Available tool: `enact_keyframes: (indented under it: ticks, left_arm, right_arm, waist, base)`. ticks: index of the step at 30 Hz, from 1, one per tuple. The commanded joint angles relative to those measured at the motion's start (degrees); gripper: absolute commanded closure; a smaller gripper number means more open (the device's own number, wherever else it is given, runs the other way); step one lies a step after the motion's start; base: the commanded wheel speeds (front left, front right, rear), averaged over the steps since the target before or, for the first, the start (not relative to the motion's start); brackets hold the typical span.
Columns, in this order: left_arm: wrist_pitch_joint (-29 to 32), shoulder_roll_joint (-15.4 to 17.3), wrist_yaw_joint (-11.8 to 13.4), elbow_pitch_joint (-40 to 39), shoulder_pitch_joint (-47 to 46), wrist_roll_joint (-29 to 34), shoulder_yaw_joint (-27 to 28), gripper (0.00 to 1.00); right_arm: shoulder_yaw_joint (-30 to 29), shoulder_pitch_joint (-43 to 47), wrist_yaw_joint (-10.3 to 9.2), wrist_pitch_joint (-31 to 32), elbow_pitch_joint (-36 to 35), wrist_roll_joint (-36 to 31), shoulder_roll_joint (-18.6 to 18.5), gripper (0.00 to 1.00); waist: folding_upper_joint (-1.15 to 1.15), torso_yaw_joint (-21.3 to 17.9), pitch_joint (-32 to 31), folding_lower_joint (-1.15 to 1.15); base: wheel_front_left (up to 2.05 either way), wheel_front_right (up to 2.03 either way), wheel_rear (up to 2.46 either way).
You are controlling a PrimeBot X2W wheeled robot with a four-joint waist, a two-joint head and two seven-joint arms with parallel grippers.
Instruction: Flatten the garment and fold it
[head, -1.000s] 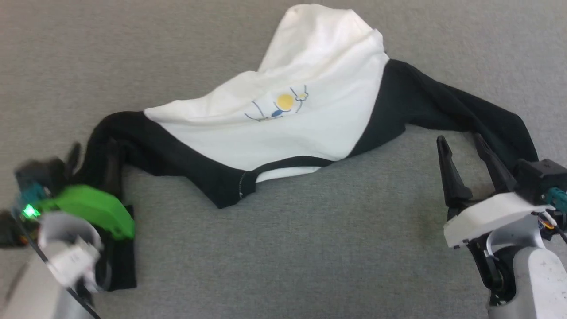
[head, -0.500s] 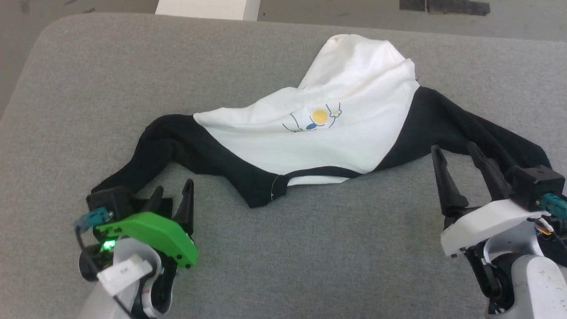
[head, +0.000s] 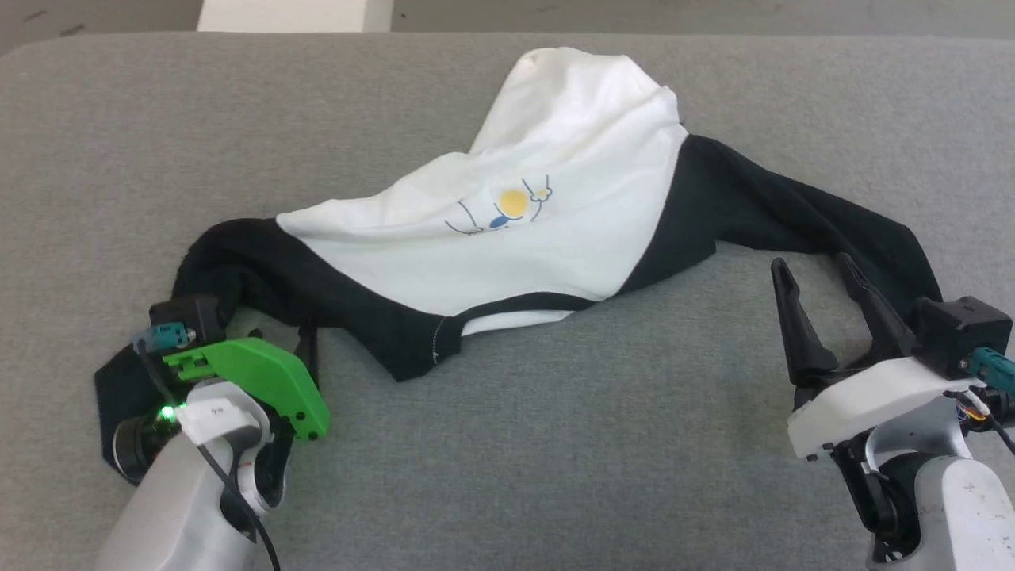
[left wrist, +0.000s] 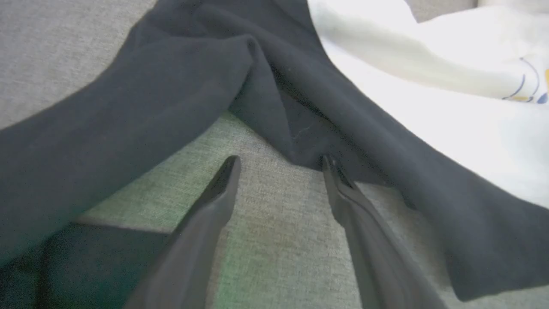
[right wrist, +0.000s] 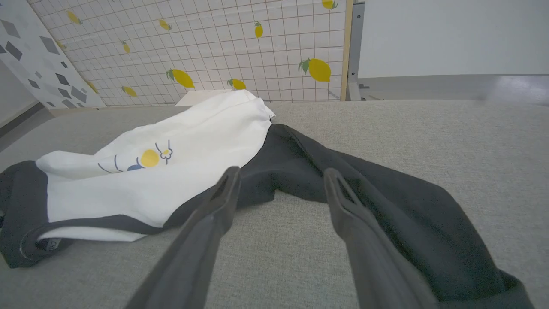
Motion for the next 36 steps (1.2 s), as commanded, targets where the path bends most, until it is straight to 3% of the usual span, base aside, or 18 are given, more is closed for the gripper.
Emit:
enact_keyframes:
  ticks: [1,5,6,7,8,14,21,27,36]
  left_arm:
    - [0.8,0.7,0.3,0.8,-1.3,0.7,-0.3,0.0]
    - [3.1,1.2,0.1,2.7,-2.9,1.0,-1.4,0.0]
    - [3.6,1.1,-0.3,3.0,-3.1,1.0,-1.9,0.22]
    - [4.0,1.1,-0.9,3.2,-3.3,1.1,-2.5,0.77]
    - [3.9,1.0,-1.4,3.3,-3.4,1.0,-2.8,1.0]
    - [-1.7,-0.1,-2.1,2.9,-2.5,0.3,-1.2,1.0]
    - [-9.0,2.8,2.1,-3.9,4.7,-1.0,6.5,1.0]
    - [-8.8,4.7,3.7,-10.1,9.2,-1.4,8.2,1.0]
    - [-7.7,3.1,3.3,-12.9,8.5,-1.7,6.0,1.0]
  right_arm:
    - [0.1,0.0,-0.09,-0.5,-0.1,0.3,0.0,0.0]
    - [-0.1,-0.3,-0.09,-0.9,0.0,0.3,0.0,0.0]
    - [-0.1,-0.3,-0.09,-1.0,0.0,0.3,0.0,0.0]
    - [-0.2,-0.4,-0.09,-1.0,0.1,0.3,0.0,0.0]
    - [-0.3,-0.4,-0.09,-1.1,0.1,0.3,0.0,0.0]
    - [-0.6,-0.5,-0.09,-1.0,0.7,0.3,0.0,0.0]
    - [-1.0,0.6,-0.09,1.3,1.1,-0.1,0.0,0.0]
    - [-0.1,1.2,-0.09,6.8,2.9,-1.0,0.0,0.0]
    - [7.1,-5.2,-0.09,15.3,7.2,-14.4,0.0,0.0]
  waist:
    - [0.0,-1.2,1.2,0.0]
    - [0.0,-1.7,1.8,0.0]
    - [0.0,-1.7,1.8,0.0]
    - [0.0,-1.6,1.9,0.0]
    - [0.0,-1.6,1.9,0.0]
    - [0.0,-0.5,1.3,0.0]
    - [0.0,1.5,-0.2,0.0]
    - [0.0,3.4,-0.7,0.0]
    - [0.0,4.8,1.1,0.0]
  base:
    - [0.0,0.0,0.0]
    - [0.0,0.0,0.0]
    - [0.0,0.0,0.0]
    - [0.0,0.0,0.0]
    - [0.0,0.0,0.0]
    - [0.0,0.0,0.0]
    - [0.0,0.0,0.0]
    - [0.0,0.0,0.0]
    - [0.0,0.0,0.0]
